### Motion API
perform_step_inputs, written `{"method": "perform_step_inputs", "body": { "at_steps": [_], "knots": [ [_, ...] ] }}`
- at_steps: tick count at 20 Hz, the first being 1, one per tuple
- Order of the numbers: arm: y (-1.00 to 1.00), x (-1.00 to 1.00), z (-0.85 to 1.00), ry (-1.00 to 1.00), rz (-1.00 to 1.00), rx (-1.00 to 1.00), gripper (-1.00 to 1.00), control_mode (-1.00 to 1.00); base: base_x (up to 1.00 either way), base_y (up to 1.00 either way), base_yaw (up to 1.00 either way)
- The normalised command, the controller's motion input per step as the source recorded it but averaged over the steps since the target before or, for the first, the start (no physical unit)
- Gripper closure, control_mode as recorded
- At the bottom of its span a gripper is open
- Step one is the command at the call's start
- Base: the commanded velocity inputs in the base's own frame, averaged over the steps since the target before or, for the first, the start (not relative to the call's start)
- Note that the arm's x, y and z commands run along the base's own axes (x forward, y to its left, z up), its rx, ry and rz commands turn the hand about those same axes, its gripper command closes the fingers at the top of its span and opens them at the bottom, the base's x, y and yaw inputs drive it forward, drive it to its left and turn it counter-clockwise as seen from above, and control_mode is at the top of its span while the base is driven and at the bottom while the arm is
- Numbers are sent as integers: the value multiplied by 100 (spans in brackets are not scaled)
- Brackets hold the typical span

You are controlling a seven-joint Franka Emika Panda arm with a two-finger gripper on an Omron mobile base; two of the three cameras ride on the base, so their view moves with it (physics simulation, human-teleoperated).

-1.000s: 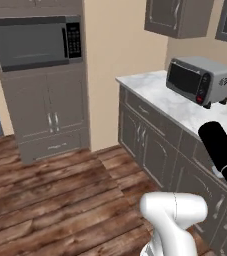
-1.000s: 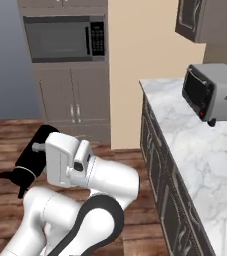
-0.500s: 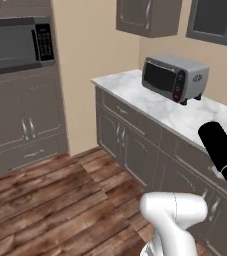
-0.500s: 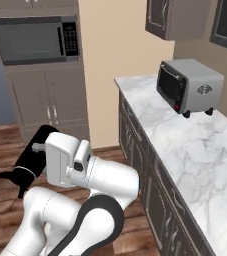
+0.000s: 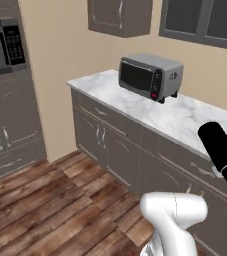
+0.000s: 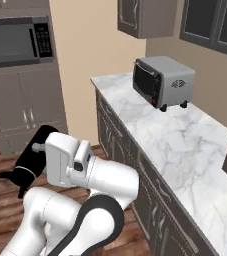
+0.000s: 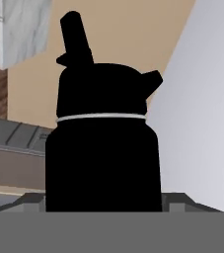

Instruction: Pick the water bottle from the counter and place it in the open cabinet.

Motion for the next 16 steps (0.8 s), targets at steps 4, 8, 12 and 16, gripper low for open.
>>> {"method": "perform_step_inputs", "body": {
  "at_steps": [4, 8, 12, 16],
  "knots": [
    [0, 0, 0, 0, 0, 0, 100, 100, 0, 0, -30],
    [0, 0, 0, 0, 0, 0, 100, 100, 0, 0, -30],
    [0, 0, 0, 0, 0, 0, 100, 100, 0, 0, -29],
    [0, 0, 0, 0, 0, 0, 100, 100, 0, -1, -29]
  ]
}}
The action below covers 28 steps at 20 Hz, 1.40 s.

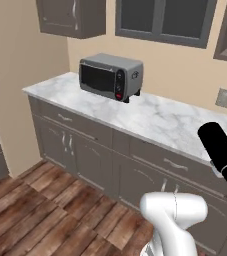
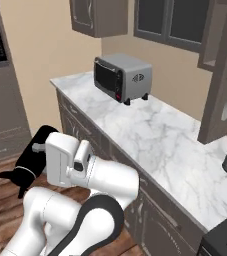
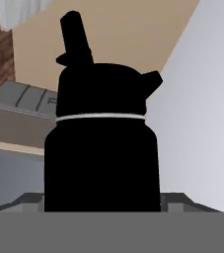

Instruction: Pick the water bottle from the counter and place it in the open cabinet.

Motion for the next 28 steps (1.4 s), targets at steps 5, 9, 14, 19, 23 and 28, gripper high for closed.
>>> {"method": "perform_step_inputs", "body": {
  "at_steps": [5, 9, 14, 19, 23, 28],
  "knots": [
    [0, 0, 0, 0, 0, 0, 100, 100, 0, 0, -29],
    [0, 0, 0, 0, 0, 0, 100, 100, 3, 0, -29],
    [0, 0, 0, 0, 0, 0, 100, 100, 12, 12, -30],
    [0, 0, 0, 0, 0, 0, 100, 100, 15, 17, -32],
    [0, 0, 0, 0, 0, 0, 100, 100, 14, 27, -33],
    [0, 0, 0, 0, 0, 0, 100, 100, 9, 32, -31]
  ]
}}
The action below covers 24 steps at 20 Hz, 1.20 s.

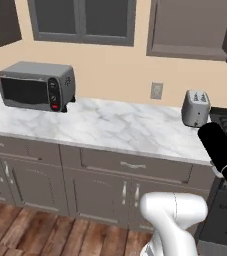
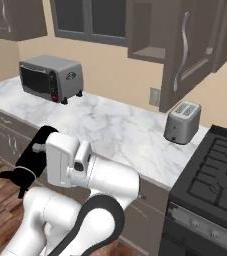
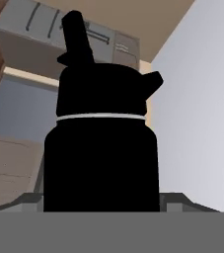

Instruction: Pick the water bottle from the counter and place it in the open cabinet.

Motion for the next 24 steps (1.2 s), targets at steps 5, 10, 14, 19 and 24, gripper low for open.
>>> {"method": "perform_step_inputs", "body": {
  "at_steps": [5, 10, 14, 19, 24],
  "knots": [
    [0, 0, 0, 0, 0, 0, 100, 100, 10, 60, -23],
    [0, 0, 0, 0, 0, 0, 100, 100, 11, 67, -21],
    [0, 0, 0, 0, 0, 0, 100, 100, 8, 48, -21],
    [0, 0, 0, 0, 0, 0, 100, 100, 0, 0, -17],
    [0, 0, 0, 0, 0, 0, 100, 100, 0, -1, -20]
  ]
}}
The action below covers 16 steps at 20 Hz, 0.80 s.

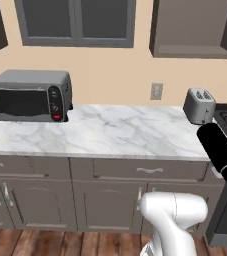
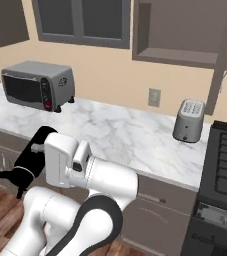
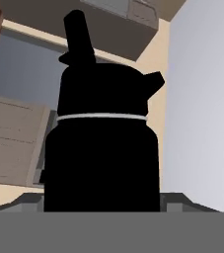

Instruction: Pick the water bottle from the counter and place it in the open cabinet.

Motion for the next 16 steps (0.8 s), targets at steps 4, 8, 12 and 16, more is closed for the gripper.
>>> {"method": "perform_step_inputs", "body": {
  "at_steps": [4, 8, 12, 16],
  "knots": [
    [0, 0, 0, 0, 0, 0, 100, 100, 12, 0, -25],
    [0, 0, 0, 0, 0, 0, 100, 100, 19, 4, -24],
    [0, 0, 0, 0, 0, 0, 100, 100, 29, 19, -21],
    [0, 0, 0, 0, 0, 0, 100, 100, 31, 29, -20]
  ]
}}
